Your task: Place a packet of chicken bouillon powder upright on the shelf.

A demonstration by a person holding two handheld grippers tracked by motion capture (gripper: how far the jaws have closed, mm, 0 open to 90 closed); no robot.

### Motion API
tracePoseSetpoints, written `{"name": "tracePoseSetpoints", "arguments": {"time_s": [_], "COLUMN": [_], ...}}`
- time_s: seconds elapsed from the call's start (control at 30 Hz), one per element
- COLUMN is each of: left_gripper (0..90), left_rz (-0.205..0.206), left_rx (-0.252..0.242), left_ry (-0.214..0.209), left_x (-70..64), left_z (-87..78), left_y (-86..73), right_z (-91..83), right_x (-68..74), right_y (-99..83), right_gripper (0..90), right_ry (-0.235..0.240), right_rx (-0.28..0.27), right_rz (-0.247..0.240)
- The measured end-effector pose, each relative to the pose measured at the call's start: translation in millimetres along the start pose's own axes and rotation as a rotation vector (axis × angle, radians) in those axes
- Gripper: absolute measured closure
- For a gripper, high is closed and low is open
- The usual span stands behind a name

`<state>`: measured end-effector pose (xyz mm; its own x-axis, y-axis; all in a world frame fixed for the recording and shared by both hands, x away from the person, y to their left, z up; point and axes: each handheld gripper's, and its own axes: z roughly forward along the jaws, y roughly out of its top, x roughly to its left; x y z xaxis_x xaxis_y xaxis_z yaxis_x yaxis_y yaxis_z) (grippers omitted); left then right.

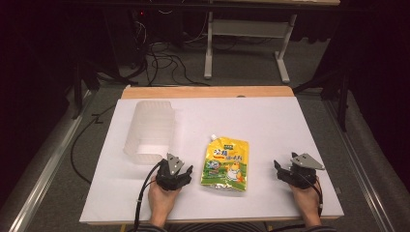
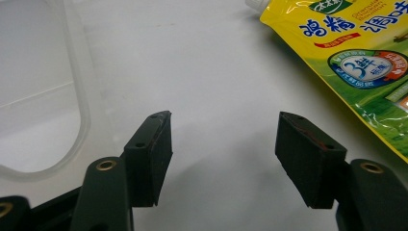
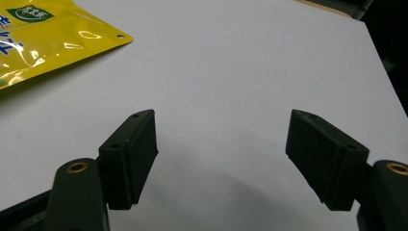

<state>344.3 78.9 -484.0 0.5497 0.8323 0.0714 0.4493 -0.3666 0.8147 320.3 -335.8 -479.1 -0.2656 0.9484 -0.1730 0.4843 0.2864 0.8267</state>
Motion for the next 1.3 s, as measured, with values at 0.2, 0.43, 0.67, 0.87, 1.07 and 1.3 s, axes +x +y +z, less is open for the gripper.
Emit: {"name": "tracePoseSetpoints", "arguments": {"time_s": [0.2, 0.43, 0.67, 0.87, 1.07, 1.3], "left_gripper": [38.0, 38.1, 36.5, 36.2, 34.7, 31.5], "left_rz": [0.014, -0.004, -0.034, -0.049, -0.064, -0.083], "left_rx": [0.006, 0.007, 0.023, 0.03, 0.033, 0.064], "left_ry": [-0.001, -0.045, -0.094, -0.118, -0.134, -0.168], "left_x": [-1.3, 1.8, -0.3, -1.5, -2.5, -6.3], "left_z": [0.5, 0.5, 1.6, 1.8, 0.9, 4.1], "left_y": [0.5, 1.3, 2.6, 5.8, 13.8, 25.9], "right_z": [0.2, 1.4, 1.5, 0.6, 0.6, 1.1], "right_x": [0.5, 1.3, 1.2, 1.3, 1.9, 2.2], "right_y": [0.2, 0.6, 0.6, 0.5, 0.5, 0.5], "right_gripper": [27.6, 27.6, 27.6, 27.6, 27.6, 27.5], "right_ry": [-0.002, -0.009, -0.007, -0.008, -0.01, -0.004], "right_rx": [0.002, 0.014, 0.011, 0.011, 0.009, 0.008], "right_rz": [-0.009, -0.019, -0.026, -0.014, -0.019, -0.034]}}
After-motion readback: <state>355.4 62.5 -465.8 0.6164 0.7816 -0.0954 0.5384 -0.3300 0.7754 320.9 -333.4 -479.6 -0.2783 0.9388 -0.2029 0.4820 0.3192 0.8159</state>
